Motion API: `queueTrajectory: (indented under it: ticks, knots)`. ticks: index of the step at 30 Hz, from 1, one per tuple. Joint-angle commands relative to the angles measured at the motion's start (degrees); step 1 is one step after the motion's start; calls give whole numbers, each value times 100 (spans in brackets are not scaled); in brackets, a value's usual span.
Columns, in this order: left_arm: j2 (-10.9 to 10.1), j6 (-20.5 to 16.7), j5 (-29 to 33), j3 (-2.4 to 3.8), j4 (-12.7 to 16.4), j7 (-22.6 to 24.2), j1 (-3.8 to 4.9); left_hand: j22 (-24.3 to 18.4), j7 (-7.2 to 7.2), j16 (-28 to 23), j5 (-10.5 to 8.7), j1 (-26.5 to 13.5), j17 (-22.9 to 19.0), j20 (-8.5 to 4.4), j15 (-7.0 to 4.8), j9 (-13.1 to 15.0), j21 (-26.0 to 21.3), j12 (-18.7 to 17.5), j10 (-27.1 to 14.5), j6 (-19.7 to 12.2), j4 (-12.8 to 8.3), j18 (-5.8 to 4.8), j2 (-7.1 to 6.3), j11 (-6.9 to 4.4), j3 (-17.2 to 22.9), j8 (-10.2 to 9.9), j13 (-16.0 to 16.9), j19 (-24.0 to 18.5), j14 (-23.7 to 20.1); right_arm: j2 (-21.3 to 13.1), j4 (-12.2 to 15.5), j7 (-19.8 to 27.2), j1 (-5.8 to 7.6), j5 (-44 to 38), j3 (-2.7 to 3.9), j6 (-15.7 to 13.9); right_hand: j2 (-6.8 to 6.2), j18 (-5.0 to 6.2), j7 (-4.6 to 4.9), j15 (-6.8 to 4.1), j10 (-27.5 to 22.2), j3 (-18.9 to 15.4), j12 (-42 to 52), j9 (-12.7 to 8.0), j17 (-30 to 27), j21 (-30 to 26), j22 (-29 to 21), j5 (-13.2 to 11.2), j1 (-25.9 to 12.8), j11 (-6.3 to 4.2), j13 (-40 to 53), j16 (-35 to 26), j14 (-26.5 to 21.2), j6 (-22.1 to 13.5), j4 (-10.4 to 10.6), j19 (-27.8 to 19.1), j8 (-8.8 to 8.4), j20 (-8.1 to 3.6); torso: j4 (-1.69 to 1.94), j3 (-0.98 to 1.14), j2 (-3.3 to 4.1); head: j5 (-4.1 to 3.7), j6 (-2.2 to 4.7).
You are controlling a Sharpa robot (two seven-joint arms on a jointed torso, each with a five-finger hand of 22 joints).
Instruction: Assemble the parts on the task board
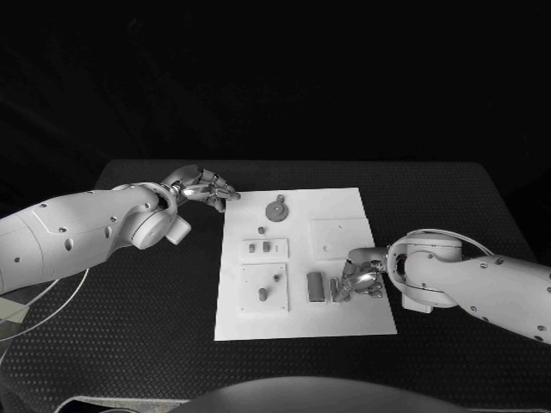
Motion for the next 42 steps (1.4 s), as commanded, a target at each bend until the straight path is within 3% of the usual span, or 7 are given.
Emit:
queueTrajectory:
  ticks: [1, 12, 19, 24, 33, 40, 42]
  knots:
    - [6, 66, 2, 3, 10, 27, 4, 8, -8, -37, -17, -43, 9, -5, -3, -8, -12, 36, -57, -40, -1, 10, 10, -2, 48, 8, -8, 19, 54, 5, -73, -130, -38, -207, -37, 219, -22, 79, 44, -21, -8, -13, 3, 0, 2, 1, 83, -15, 121, -11, 5, -9, -20, -11, -22, -28, -27, -8, 1, 0, 0, 3, -12]
    - [5, 69, 0, 3, 11, 27, 4, 9, -8, -38, -18, -42, 10, -5, -3, -8, -12, 36, -57, -40, -1, 10, 14, -2, 51, 9, -8, 19, 54, -1, -70, -116, -38, -233, -43, 157, -121, 79, 46, -18, -12, -66, 5, 12, 4, 17, 88, -16, 383, -9, 9, -7, -27, -15, -24, -50, -30, -3, 4, -3, 0, -6, -17]
    - [10, 50, 0, 3, 8, 38, 4, 9, -8, -39, -18, -44, 11, -4, -3, -8, -12, 37, -58, -41, -2, 9, 13, -2, 51, 9, -9, 18, 54, -89, 75, -69, -39, -159, -40, -258, -209, 79, 49, -13, -8, -150, 1, 12, 1, 16, 79, -16, 316, -5, 4, -10, -26, -6, -4, -43, -31, 16, 6, -3, -2, -6, -8]
    - [11, 51, 98, 3, 5, 56, 4, 8, -7, -43, -18, -47, 12, -2, -1, -9, -14, 37, -59, -43, -3, 7, 7, -1, 50, 9, -10, 14, 50, -165, 185, -31, -38, 67, -29, -593, -381, 79, 50, -14, 2, -204, -2, 7, -2, 12, 66, -16, 198, -5, -3, -9, -18, -1, 36, -22, -38, 24, -1, -7, -8, -16, 20]
    - [37, 116, 608, 4, 1, 94, 4, 9, -5, -46, -18, -58, 14, -1, 0, -11, -15, 45, -49, -46, 4, 6, 23, -3, 52, 9, -8, 11, 48, -211, 107, 360, -10, 718, 166, -1185, -767, 79, 98, 25, 10, -85, -7, -47, -12, -25, 29, -12, 8, 41, -14, -19, -1, -156, 280, 26, -145, 1, -4, -7, -17, -48, 118]
    - [42, 56, 995, 4, 11, 169, 6, -1, -8, -89, -17, -80, 6, 12, 12, -11, -36, 51, -48, -44, -1, -6, 37, 0, 49, 16, -10, -40, 0, -79, -368, 1416, 24, 1577, 258, -1894, -802, 79, 212, 118, -65, 3, -19, -110, -24, -61, 29, -16, 100, 144, -7, -51, -37, -487, 283, -20, -320, 11, 3, -6, -22, -96, 275]
    - [40, 31, 1075, 5, 22, 192, 7, -16, -8, -145, -17, -88, -15, 29, 31, -13, -53, 51, -53, -47, -9, -21, 50, 7, 52, 19, -14, -104, -50, -19, -581, 1723, 30, 1956, 288, -1911, -757, 79, 238, 147, -96, 10, -26, -111, -30, -76, 30, -15, 143, 171, -6, -71, -62, -529, 238, -53, -336, 24, 2, -7, -25, -109, 329]
